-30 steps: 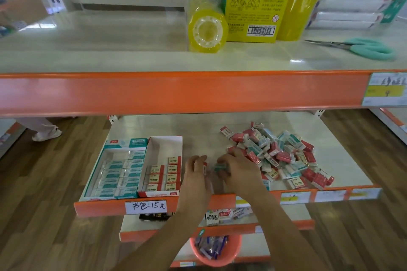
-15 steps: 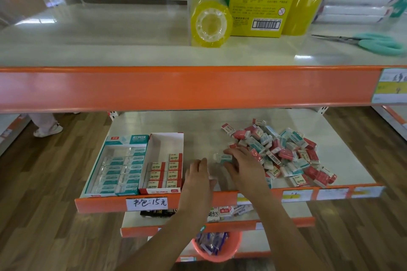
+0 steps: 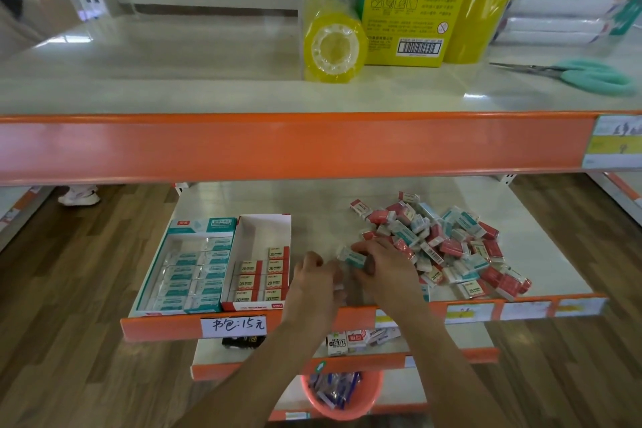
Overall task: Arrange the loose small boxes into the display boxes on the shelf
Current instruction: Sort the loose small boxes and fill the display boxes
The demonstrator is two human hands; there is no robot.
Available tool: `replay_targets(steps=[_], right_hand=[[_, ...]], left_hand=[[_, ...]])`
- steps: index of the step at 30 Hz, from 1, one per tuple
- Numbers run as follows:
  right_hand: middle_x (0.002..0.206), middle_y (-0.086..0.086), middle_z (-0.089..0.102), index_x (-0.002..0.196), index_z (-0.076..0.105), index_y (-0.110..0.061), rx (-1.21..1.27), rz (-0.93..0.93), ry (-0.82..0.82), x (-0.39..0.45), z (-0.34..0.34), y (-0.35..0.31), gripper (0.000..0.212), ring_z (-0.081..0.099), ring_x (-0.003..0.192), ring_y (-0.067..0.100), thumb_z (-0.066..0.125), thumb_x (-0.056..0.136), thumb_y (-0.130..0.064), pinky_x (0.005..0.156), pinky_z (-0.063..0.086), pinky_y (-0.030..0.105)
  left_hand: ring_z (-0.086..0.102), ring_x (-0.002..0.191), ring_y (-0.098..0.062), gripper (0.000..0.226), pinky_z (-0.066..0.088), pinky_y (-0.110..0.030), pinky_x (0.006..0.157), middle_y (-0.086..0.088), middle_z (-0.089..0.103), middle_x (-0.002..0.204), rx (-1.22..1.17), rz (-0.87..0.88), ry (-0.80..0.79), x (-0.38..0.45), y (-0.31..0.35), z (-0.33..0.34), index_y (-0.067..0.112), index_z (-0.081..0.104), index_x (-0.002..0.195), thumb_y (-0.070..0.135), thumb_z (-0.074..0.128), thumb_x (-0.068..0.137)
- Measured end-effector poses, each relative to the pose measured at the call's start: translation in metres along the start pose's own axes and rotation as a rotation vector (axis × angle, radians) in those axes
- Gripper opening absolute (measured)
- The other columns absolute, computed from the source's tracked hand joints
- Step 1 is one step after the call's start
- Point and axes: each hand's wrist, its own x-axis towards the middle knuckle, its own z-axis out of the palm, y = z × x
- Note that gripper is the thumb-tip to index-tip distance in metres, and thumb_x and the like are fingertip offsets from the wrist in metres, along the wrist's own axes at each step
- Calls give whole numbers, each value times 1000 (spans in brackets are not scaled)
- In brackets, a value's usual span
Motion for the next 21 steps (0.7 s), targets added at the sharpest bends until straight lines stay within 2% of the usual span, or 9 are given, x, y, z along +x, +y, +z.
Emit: replay_targets(steps=[3,8,13,16,18,21], right_hand=[[106,0,66,104,71,-15,-2,-4,32,0,-1,0,30,66,89,20,76,75,-11,68,43,22],[104,-3,65,101,70,-17,1,2,20,-3,-3,-4,27,64,87,15,74,75,-9,63,39,17],[104,-4,60,105,67,-17,40,10,-32,2,-9,-9,26,57,82,12,68,81,-7,60,31,9],[106,-4,61,106,67,-15,43,-46,6,6,-13,-21,25,57,79,9,71,82,-10,64,43,17],[109,-6,59,109,66,-17,96,-51,3,11,-11,-33,26,55,75,4,71,84,-12,66,43,14],[111,-6,56,111,65,-18,175,-41,-31,20,-3,-53,26,55,75,5,70,86,-15,71,46,18]], left_hand=[[53,98,-14,21,50,-21,81,2,47,114,-12,23,27,0,2,0,26,62,102,13,63,86],[51,106,-13,45,44,-21,82,7,59,114,-8,85,97,2,1,-13,29,57,119,5,65,82],[54,99,-16,43,46,-26,80,8,65,106,78,153,194,4,-10,-39,27,63,109,3,70,75],[57,93,-19,38,49,-32,74,6,68,99,75,178,181,7,-25,-54,25,66,104,3,71,74],[59,90,-19,37,49,-32,70,6,68,94,109,197,193,7,-36,-63,25,66,100,4,74,72],[60,96,-22,41,51,-34,76,1,68,102,144,171,214,8,-54,-76,25,66,104,2,75,71]])
